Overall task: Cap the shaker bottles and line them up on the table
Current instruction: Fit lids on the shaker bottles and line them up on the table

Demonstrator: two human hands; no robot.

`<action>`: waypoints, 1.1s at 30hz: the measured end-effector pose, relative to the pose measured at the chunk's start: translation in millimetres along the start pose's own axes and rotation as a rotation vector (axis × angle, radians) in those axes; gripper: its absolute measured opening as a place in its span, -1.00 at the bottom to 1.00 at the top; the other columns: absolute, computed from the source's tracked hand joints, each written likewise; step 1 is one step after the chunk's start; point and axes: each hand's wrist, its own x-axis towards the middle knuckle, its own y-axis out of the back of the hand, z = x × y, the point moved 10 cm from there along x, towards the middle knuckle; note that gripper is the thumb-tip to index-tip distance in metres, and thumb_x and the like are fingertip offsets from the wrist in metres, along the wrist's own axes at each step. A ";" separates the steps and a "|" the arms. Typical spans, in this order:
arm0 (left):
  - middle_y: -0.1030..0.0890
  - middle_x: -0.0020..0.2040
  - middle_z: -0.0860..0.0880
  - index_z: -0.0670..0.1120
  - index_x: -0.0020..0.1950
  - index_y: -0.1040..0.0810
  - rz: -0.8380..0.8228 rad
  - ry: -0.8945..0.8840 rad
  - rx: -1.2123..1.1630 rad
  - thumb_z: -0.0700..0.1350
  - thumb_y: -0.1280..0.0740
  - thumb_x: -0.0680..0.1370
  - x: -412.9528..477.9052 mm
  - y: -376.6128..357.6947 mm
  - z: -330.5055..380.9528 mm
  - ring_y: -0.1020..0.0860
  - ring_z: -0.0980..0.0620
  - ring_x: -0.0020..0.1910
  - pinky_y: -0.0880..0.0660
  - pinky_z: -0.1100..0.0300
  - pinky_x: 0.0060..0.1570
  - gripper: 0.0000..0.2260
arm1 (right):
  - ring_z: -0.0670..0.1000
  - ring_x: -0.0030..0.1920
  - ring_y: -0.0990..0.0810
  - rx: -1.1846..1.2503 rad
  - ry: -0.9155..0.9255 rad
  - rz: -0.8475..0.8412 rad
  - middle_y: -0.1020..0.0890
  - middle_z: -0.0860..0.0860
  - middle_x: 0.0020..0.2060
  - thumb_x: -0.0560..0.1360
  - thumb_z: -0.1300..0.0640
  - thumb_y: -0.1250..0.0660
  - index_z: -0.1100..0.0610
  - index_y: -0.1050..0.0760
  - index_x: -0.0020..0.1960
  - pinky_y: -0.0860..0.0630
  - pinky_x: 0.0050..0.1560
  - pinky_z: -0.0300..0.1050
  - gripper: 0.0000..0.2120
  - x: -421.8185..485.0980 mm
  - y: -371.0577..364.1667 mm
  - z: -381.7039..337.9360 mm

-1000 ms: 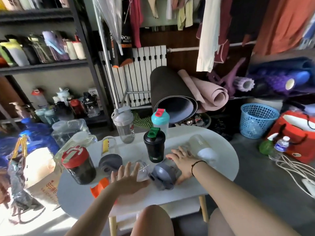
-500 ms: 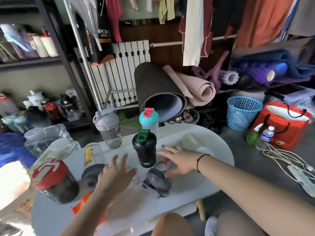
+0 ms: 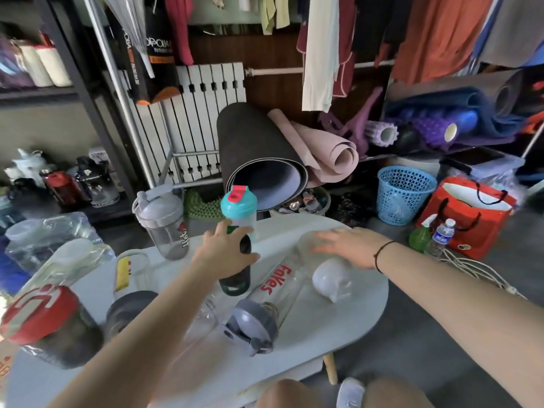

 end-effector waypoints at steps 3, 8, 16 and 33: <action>-0.25 0.48 -0.05 0.19 0.40 -0.37 0.103 -0.017 0.006 0.13 -0.34 0.48 2.9 -5.7 -3.7 -0.38 -0.23 0.28 -0.37 -0.07 0.32 -0.51 | 0.07 0.54 -0.09 0.023 0.041 -0.012 0.10 -0.15 0.57 0.42 0.50 -0.18 -0.20 -0.02 0.54 -0.32 0.39 0.10 -0.10 0.7 -14.7 -9.1; -0.25 0.48 -0.03 0.19 0.41 -0.38 0.116 -0.010 -0.013 0.10 -0.34 0.48 5.1 -6.4 -3.4 -0.38 -0.22 0.28 -0.36 -0.02 0.33 -0.52 | -0.01 0.57 0.06 -0.064 0.133 -0.005 0.22 -0.23 0.54 0.43 0.42 -0.29 -0.24 0.08 0.53 -0.25 0.46 0.05 -0.06 1.2 -17.4 -3.6; -0.35 0.41 -0.05 0.22 0.43 -0.31 0.136 0.020 -0.146 0.22 -0.30 0.48 44.0 43.1 -2.4 -0.49 -0.17 0.26 -0.43 -0.04 0.26 -0.48 | -0.07 0.57 0.17 -0.105 0.245 -0.044 0.35 -0.35 0.42 0.41 0.11 -0.43 -0.12 0.16 0.56 -0.12 0.53 -0.02 -0.03 8.1 -38.4 7.9; -0.31 0.36 -0.12 0.25 0.47 -0.17 -0.156 0.076 -0.286 0.00 -0.57 0.30 162.7 2.6 -15.8 -0.40 -0.21 0.23 -0.57 -0.10 0.02 -0.14 | -0.24 0.30 -0.34 0.654 0.038 0.329 -0.33 -0.27 0.34 0.14 -0.12 -0.58 -0.21 -0.18 0.39 -0.36 0.32 -0.24 -0.08 32.4 -3.4 45.1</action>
